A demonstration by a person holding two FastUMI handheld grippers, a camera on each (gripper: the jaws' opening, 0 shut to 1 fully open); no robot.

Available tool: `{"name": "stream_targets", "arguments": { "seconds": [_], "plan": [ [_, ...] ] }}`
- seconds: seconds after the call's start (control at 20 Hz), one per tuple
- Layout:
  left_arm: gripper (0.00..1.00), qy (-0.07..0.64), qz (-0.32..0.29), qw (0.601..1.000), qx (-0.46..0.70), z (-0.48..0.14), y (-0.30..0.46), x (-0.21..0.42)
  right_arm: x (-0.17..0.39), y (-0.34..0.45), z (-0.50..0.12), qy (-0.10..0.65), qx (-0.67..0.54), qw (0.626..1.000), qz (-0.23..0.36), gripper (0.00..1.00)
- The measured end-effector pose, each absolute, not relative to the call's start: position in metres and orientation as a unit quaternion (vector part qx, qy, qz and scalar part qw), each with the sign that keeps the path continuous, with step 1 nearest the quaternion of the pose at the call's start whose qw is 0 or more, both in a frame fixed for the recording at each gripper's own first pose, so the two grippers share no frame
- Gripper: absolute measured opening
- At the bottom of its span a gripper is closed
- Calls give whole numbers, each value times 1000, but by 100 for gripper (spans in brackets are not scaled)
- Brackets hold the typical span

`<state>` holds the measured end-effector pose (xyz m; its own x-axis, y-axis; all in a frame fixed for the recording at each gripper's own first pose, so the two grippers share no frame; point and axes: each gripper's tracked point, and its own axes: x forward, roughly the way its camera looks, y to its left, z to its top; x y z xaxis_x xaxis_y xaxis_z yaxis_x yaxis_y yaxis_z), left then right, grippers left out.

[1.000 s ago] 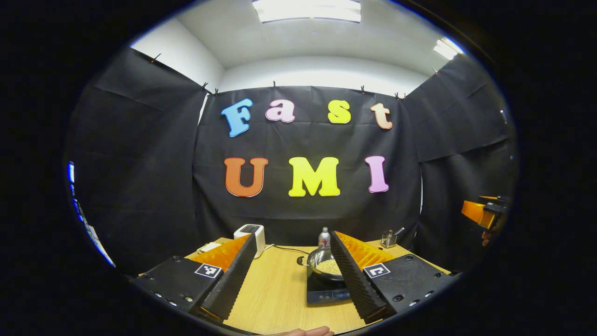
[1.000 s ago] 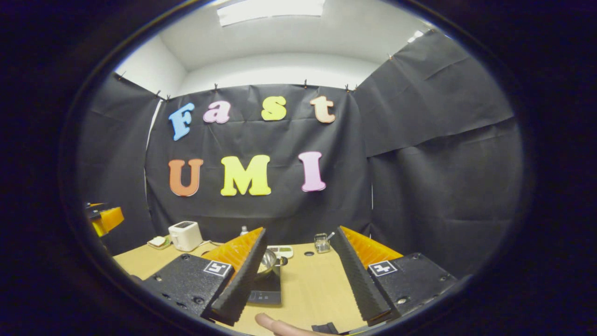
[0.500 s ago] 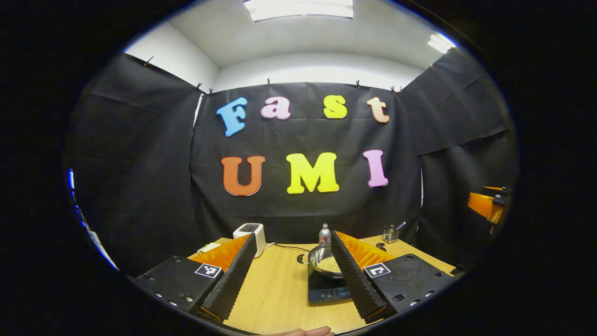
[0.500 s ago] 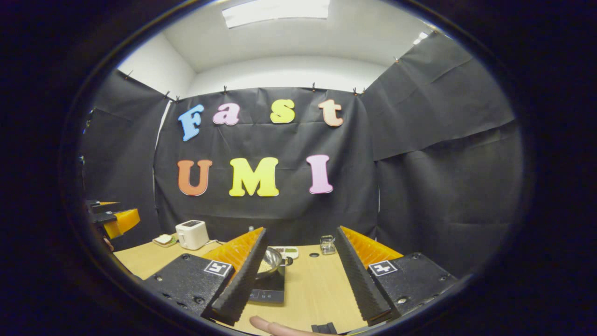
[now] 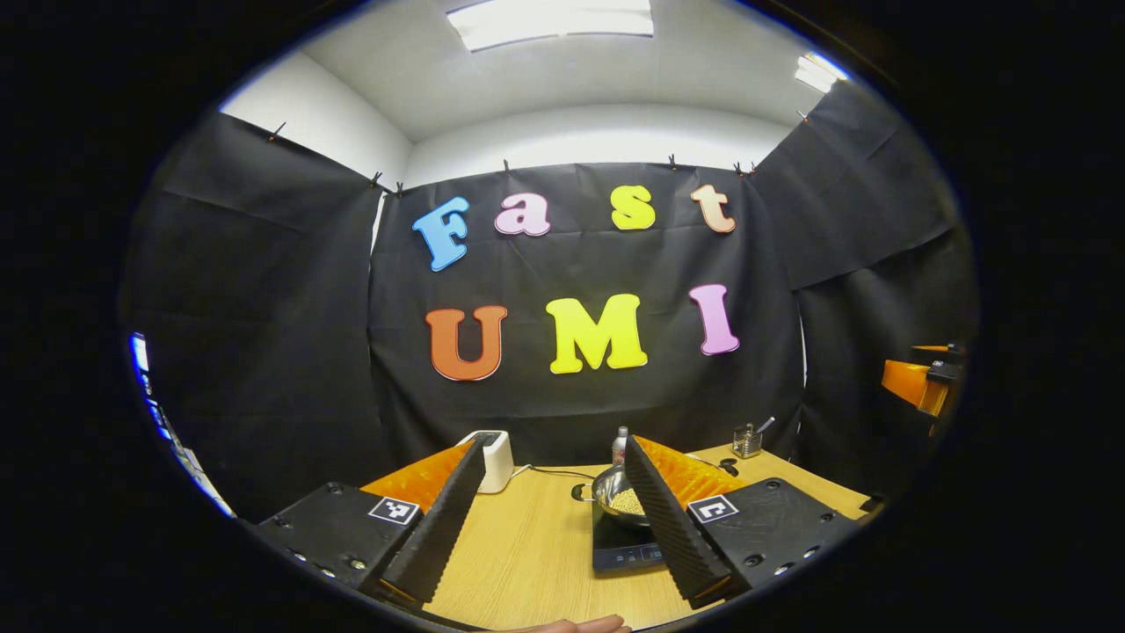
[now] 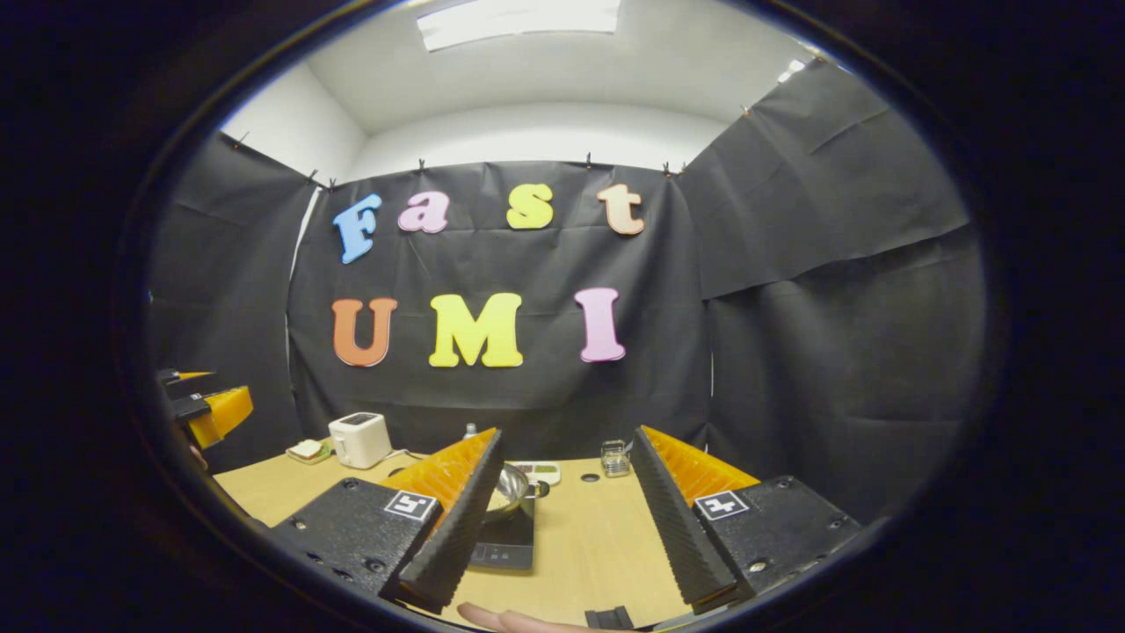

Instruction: First push the handle of the pot to place it horizontally, then grasp the pot with both hands and set it on the induction cooktop.

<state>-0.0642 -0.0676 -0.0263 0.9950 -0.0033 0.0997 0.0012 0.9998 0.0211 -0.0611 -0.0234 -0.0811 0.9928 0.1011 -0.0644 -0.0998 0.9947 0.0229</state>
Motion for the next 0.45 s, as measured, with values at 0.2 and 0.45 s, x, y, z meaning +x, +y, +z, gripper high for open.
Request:
{"name": "stream_targets", "arguments": {
  "seconds": [0.2, 0.45],
  "plan": [
    [95, -50, -2, 999, 5, -28, -67, -66, -57, -25, -86, 37, 14, 998, 50, 90],
    [95, -56, 0, 998, 4, -27, -68, -65, -57, -18, -84, 26, 23, 997, 75, 90]
  ]
}}
